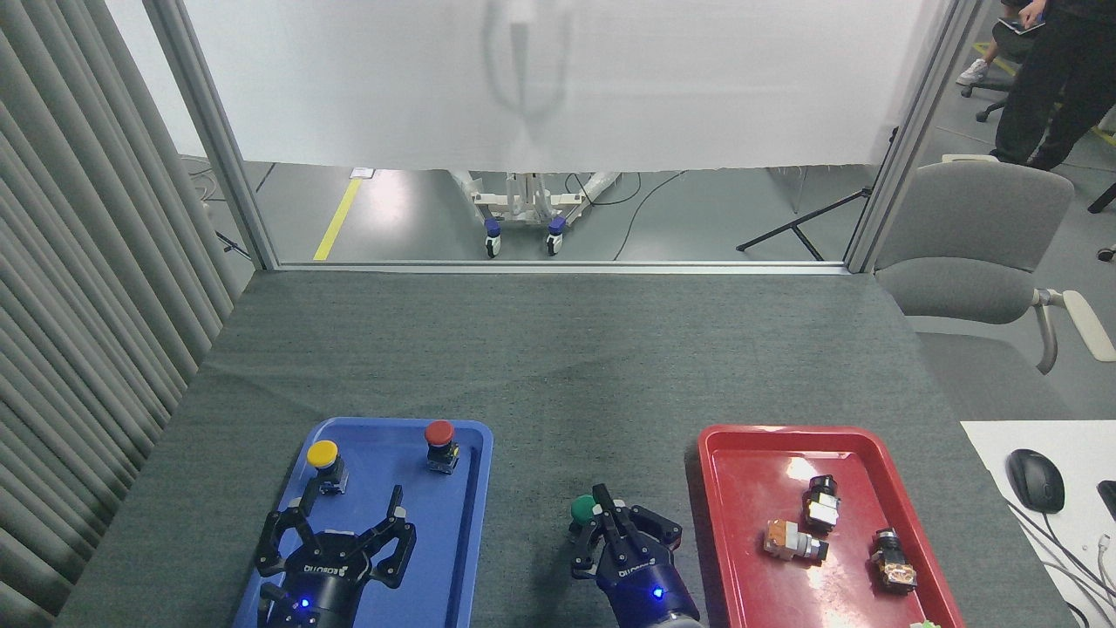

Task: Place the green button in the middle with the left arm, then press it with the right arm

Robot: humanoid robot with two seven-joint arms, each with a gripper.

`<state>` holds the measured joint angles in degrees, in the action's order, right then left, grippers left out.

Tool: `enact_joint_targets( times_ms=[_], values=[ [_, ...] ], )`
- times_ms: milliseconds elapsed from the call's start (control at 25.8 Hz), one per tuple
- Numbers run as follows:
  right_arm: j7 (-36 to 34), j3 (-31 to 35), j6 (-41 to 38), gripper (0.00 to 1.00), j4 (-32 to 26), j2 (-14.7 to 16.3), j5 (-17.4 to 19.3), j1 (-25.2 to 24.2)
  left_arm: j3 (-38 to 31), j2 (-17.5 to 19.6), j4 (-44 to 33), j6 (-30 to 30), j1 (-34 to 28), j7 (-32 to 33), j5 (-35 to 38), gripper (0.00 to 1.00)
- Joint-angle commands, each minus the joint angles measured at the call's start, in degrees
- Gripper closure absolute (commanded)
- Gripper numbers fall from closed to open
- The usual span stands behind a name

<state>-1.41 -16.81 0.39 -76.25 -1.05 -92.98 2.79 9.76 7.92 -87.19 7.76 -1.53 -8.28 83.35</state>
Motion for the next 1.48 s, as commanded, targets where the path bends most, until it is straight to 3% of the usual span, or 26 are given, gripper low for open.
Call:
enact_joint_targets(
  times_ms=[0,39,155,233,272,311,388,505,583,738,1437],
  values=[
    [-0.61,0.73,-0.04,0.92,-4.08,0.17,0.17,-0.69,0.00,0.17,0.01,-0.03,0.12,0.10,-0.03,0.01],
    [-0.61,1.08,-0.04,0.87,-5.31,0.26,0.61,-1.12,0.00,0.17,-0.08,-0.03,0.12,0.10,0.06,0.01],
    [-0.87,5.38,-0.39,0.40,-10.15,1.05,2.28,-3.50,-0.09,0.17,-0.35,-0.03,0.21,0.19,-0.03,0.00],
    [-1.05,8.46,-0.65,0.15,-12.70,1.67,2.45,-5.52,0.00,0.17,-0.43,-0.12,-0.06,0.19,-0.29,0.00],
    [-1.14,10.30,-1.09,0.05,-13.49,2.10,2.54,-6.40,0.00,0.17,-0.43,-0.12,-0.14,0.19,-0.38,0.01],
    [-1.31,12.06,-1.71,0.02,-14.01,2.81,2.54,-7.19,0.00,0.17,-0.43,-0.38,-0.14,0.10,-0.38,0.01],
    [-1.84,14.79,-2.59,0.01,-14.54,5.18,3.16,-7.98,0.00,0.17,-0.43,-0.56,-0.14,0.19,-0.38,0.00],
    [-1.57,16.72,-2.67,0.00,-14.98,6.32,8.69,-9.39,-0.09,0.17,-0.43,-0.56,-0.06,0.19,-0.38,0.01],
    [-1.57,18.30,-2.67,0.00,-15.16,7.12,10.54,-10.18,-0.18,0.26,-0.35,-0.56,-0.06,0.19,-0.38,0.01],
    [-1.57,20.41,-2.76,0.00,-15.42,9.14,10.80,-10.88,-0.71,0.34,-0.43,-0.73,-0.14,0.28,-0.47,0.01],
    [-1.93,20.68,-2.76,0.00,-18.58,9.93,10.80,-13.52,-2.11,1.14,-0.52,-5.74,-0.58,0.28,-1.70,0.01]
  ],
)
